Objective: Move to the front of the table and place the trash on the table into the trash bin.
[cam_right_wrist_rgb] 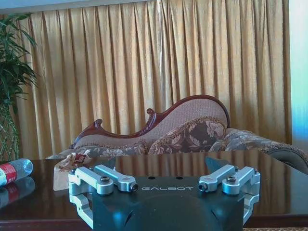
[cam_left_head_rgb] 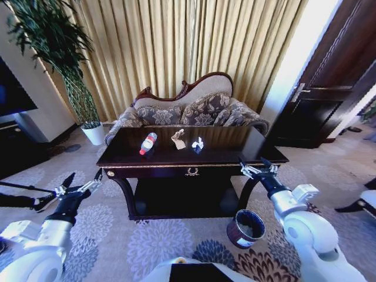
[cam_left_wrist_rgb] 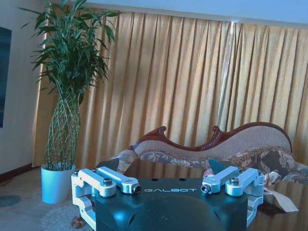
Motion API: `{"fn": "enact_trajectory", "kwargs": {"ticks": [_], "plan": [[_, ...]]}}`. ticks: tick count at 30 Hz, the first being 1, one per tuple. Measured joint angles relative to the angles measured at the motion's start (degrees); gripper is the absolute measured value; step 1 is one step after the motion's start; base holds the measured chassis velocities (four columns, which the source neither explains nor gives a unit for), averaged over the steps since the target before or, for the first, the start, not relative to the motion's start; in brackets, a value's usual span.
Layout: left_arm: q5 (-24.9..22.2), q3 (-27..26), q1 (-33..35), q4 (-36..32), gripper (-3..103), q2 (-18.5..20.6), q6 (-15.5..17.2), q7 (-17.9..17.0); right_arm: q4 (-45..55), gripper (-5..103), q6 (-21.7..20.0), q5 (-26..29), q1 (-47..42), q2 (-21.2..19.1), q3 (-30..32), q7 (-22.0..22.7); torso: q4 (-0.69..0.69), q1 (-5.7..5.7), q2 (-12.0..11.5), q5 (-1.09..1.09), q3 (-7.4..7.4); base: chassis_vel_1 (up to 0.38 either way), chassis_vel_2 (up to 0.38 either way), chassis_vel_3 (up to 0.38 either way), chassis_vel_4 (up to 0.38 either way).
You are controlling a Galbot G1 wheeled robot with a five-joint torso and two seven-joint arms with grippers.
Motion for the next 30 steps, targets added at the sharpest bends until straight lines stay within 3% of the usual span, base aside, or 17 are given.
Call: {"fn": "enact_trajectory", "kwargs": {"ticks": [30], "plan": [[-0.2,-0.2,0.8,0.0,100,-1.1,-1.4,1.0,-0.3,100,-0.3,-1.0,-0.3,0.2,-0.7,-1.7,0.0,0.01,0.0,0.0,0.0,-0.05,0.052,0.05,-0.05]]}}
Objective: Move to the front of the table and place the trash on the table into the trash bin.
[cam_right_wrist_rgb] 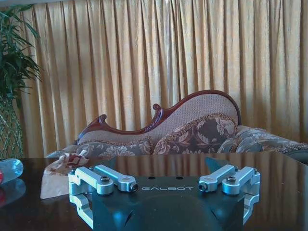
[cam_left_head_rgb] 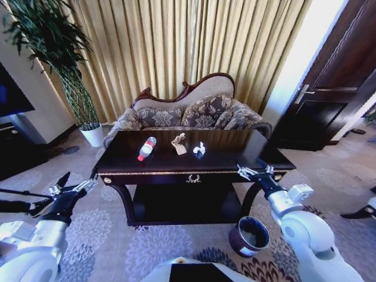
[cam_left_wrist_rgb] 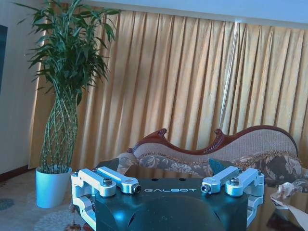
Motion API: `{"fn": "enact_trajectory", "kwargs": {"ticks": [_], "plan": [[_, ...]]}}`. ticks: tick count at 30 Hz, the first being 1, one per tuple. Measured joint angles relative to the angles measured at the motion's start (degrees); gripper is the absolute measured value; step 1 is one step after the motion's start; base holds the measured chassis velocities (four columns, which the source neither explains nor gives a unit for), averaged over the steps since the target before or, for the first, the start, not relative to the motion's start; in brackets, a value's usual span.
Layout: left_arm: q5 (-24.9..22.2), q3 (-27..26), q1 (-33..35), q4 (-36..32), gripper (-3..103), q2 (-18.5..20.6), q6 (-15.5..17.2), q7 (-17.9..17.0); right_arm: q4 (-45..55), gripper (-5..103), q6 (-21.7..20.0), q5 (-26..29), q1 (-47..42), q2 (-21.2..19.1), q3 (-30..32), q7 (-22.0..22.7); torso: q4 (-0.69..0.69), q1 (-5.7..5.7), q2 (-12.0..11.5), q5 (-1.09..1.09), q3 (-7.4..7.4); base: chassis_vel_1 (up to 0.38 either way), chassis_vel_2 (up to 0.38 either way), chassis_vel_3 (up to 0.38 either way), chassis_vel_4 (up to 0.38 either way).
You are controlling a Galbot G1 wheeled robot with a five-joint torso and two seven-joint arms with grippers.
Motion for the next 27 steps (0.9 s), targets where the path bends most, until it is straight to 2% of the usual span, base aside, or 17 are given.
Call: {"fn": "enact_trajectory", "kwargs": {"ticks": [19,27], "plan": [[0.0,0.0,0.1,0.0,100,-0.2,-0.3,0.1,1.1,100,-0.4,0.1,0.1,-0.5,-0.4,0.0,0.0,0.0,0.0,0.0,0.0,-0.092,0.083,0.087,-0.089],[0.1,0.4,0.1,0.0,100,0.0,-0.9,0.6,3.1,100,-2.3,2.4,-0.9,-4.0,-1.9,-0.3,-0.01,-0.02,0.0,0.0,-0.01,-0.013,0.013,0.017,-0.016]]}}
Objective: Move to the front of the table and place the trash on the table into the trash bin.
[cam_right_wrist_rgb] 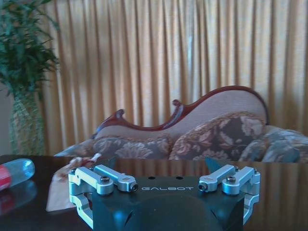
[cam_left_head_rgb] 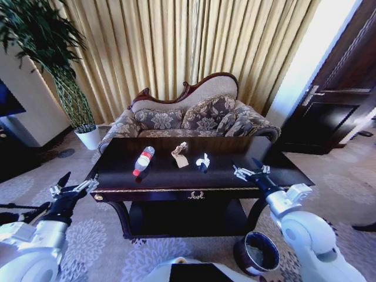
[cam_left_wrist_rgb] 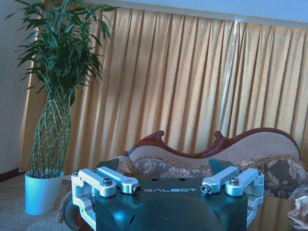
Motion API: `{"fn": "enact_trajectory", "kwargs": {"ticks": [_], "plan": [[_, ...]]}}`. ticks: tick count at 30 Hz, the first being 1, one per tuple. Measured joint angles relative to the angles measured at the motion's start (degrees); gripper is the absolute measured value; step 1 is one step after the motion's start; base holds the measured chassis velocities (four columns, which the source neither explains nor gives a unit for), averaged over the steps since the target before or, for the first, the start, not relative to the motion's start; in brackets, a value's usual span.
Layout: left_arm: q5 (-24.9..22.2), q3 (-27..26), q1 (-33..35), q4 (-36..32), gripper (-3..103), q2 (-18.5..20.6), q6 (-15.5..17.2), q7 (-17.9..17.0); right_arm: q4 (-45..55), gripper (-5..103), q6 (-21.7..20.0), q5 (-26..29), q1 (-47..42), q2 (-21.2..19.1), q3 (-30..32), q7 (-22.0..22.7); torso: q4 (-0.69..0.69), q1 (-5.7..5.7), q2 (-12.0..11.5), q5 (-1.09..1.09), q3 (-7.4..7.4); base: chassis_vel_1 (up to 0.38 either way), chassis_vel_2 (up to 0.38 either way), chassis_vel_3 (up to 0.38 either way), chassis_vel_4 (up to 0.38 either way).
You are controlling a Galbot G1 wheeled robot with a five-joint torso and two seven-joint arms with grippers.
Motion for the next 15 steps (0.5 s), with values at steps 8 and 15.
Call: {"fn": "enact_trajectory", "kwargs": {"ticks": [8,15], "plan": [[0.3,0.7,0.1,0.0,100,-0.7,-0.1,0.2,-3.8,100,-2.7,2.2,7.6,-7.6,-7.4,1.7,0.02,0.0,0.0,0.0,0.01,0.0,0.0,0.0,0.0],[1.6,1.4,0.2,0.0,100,-0.7,-0.4,0.3,-8.1,100,-4.5,2.3,13.3,-10.0,-13.1,2.9,0.0,0.0,0.0,0.01,0.0,0.0,0.0,0.0,0.0]]}}
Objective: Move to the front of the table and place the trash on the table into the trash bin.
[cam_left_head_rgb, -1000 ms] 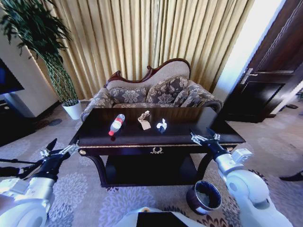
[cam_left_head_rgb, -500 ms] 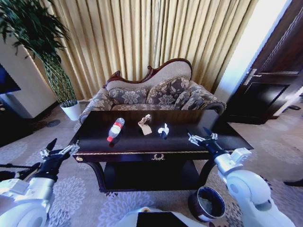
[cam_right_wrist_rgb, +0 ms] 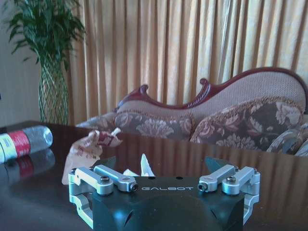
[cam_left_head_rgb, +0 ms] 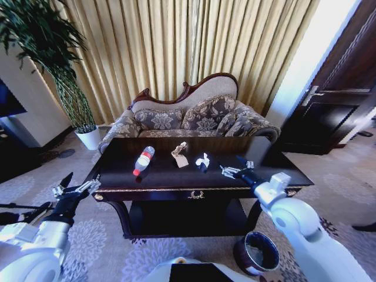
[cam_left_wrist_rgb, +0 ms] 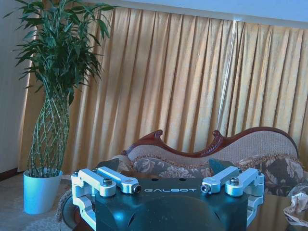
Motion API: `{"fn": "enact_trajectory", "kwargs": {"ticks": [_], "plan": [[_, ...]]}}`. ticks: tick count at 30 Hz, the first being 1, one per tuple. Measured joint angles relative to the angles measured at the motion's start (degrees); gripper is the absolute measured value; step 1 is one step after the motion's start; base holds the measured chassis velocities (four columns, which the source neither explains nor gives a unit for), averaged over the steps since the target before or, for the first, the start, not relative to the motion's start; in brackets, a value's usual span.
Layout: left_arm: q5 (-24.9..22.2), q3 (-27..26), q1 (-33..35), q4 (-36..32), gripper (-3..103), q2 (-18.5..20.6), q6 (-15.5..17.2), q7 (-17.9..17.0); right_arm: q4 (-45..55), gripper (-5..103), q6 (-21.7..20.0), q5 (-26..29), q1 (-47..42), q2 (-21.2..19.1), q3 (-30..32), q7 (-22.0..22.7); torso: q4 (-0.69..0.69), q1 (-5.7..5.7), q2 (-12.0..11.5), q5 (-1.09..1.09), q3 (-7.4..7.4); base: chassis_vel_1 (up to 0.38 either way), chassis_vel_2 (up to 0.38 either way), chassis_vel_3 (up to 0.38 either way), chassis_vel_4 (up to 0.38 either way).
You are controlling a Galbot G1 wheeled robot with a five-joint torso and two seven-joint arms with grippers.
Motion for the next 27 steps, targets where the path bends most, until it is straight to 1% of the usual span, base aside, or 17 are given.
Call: {"fn": "enact_trajectory", "kwargs": {"ticks": [2,4,5,9,12,14,16,18,20,23,27], "plan": [[0.4,0.4,0.0,0.0,100,-0.1,0.0,0.0,-1.6,100,-0.8,0.3,2.3,-0.6,-2.0,0.7,0.0,0.0,0.0,0.0,0.0,0.0,0.0,0.0,0.0],[0.8,1.0,0.1,0.0,100,-0.3,0.0,0.0,-3.9,100,-2.0,2.1,5.7,-1.5,-5.3,2.0,0.01,0.01,0.0,0.0,0.0,0.0,0.0,0.0,0.0],[0.8,1.0,0.1,0.0,100,-0.3,0.0,0.0,-3.9,100,-2.0,2.1,5.7,-1.5,-5.3,2.0,0.01,0.01,0.0,0.0,0.0,0.0,0.0,0.0,0.0],[1.4,1.8,0.5,0.0,100,-0.6,0.0,0.0,-7.0,100,-2.8,3.7,10.5,-2.3,-10.0,3.3,0.01,0.01,0.0,-0.01,0.0,0.0,0.0,0.0,0.0],[1.5,2.1,0.5,0.0,100,-0.6,0.0,0.0,-8.1,100,-2.9,3.9,12.5,-2.3,-11.7,3.5,0.0,0.0,0.0,-0.01,0.0,0.0,0.0,0.0,0.0],[1.7,2.4,0.7,0.0,100,-0.7,0.0,0.0,-9.6,100,-3.1,4.1,15.1,-2.0,-13.8,3.7,0.01,0.01,0.0,-0.01,0.0,0.0,0.0,0.0,0.0],[1.8,2.4,0.7,0.0,100,-0.7,0.0,0.0,-9.9,100,-3.1,4.2,15.7,-1.9,-14.4,3.8,0.01,0.01,0.0,-0.01,0.0,0.0,0.0,0.0,0.0],[2.2,2.9,0.8,0.0,100,-0.8,0.0,-0.1,-11.3,100,-3.2,4.7,17.8,-1.0,-16.7,4.6,0.0,0.01,0.0,-0.01,0.0,0.0,0.0,0.0,0.0],[2.4,3.1,0.8,0.0,100,-0.8,0.0,-0.1,-11.6,100,-3.3,4.8,18.4,-0.8,-17.2,4.8,0.01,0.01,0.0,-0.01,0.0,0.0,0.0,0.0,0.0],[2.9,3.9,0.7,0.0,100,-0.8,0.0,-0.1,-13.6,100,-3.4,4.8,20.6,0.8,-19.2,5.2,0.01,0.01,0.0,-0.01,0.0,0.0,0.0,0.0,0.0],[2.9,4.1,0.7,0.0,100,-0.8,0.0,-0.1,-14.4,100,-3.4,4.2,20.8,1.7,-20.0,5.3,0.01,0.01,0.0,-0.01,0.0,0.0,0.0,0.0,0.0]]}}
